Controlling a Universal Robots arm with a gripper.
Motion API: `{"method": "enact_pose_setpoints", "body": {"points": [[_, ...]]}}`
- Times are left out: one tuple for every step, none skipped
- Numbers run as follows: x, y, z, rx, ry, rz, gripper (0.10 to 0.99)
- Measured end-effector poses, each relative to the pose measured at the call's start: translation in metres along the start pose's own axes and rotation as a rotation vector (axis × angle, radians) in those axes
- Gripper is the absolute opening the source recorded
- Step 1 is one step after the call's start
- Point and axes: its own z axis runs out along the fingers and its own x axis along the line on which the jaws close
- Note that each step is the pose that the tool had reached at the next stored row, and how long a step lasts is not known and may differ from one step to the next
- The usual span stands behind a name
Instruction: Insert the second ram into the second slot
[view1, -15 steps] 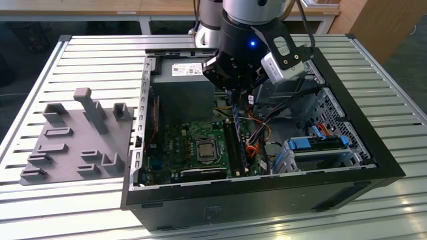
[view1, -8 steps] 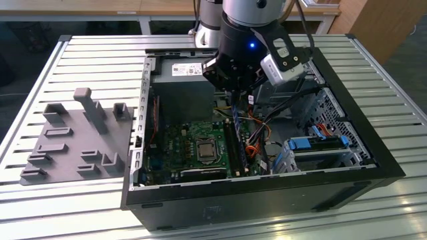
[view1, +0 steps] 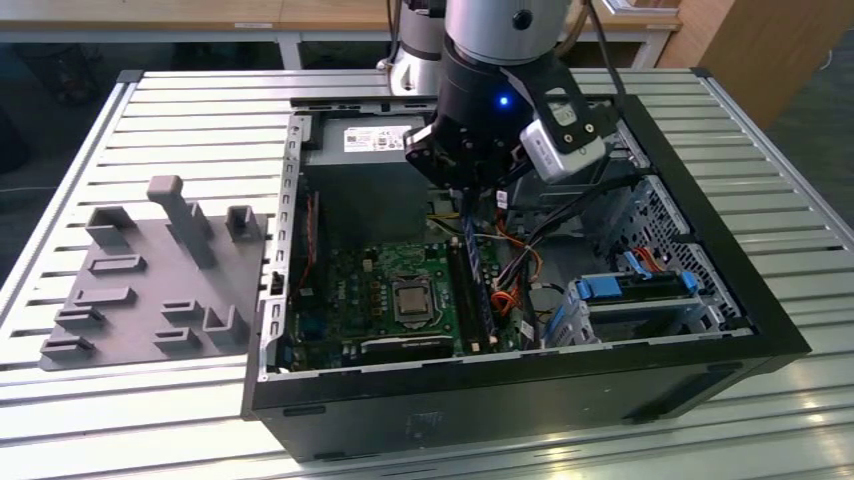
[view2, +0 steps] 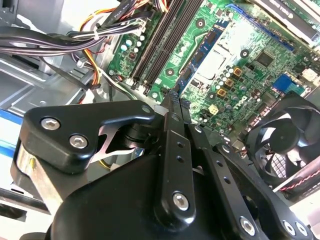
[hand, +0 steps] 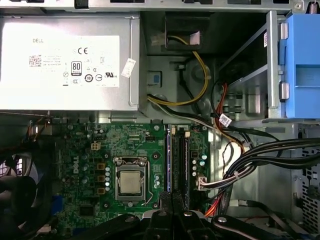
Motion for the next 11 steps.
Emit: {"method": "enact_pose_setpoints", "body": {"points": [[0.0,-0.0004,0.0006,0.0,0.0001,-0.001,0.118],[0.0,-0.0008,0.0012,0.0,0.0002,-0.003,0.118],[0.0,-0.0014,0.0019,0.0,0.0004,-0.006,0.118],[0.0,-0.0018,0.0028,0.0,0.0006,-0.009,0.118],[0.0,-0.002,0.0037,-0.001,0.001,-0.013,0.118],[0.0,-0.0022,0.0044,0.0,0.0016,-0.015,0.118],[0.0,-0.0024,0.0052,0.0,0.0023,-0.016,0.118],[0.0,-0.0024,0.006,0.0,0.0027,-0.016,0.118],[0.0,-0.0026,0.0068,0.0,0.003,-0.016,0.118],[0.0,-0.0027,0.0075,0.0,0.0032,-0.016,0.118],[0.0,-0.0028,0.0084,0.0,0.0033,-0.016,0.118]]}}
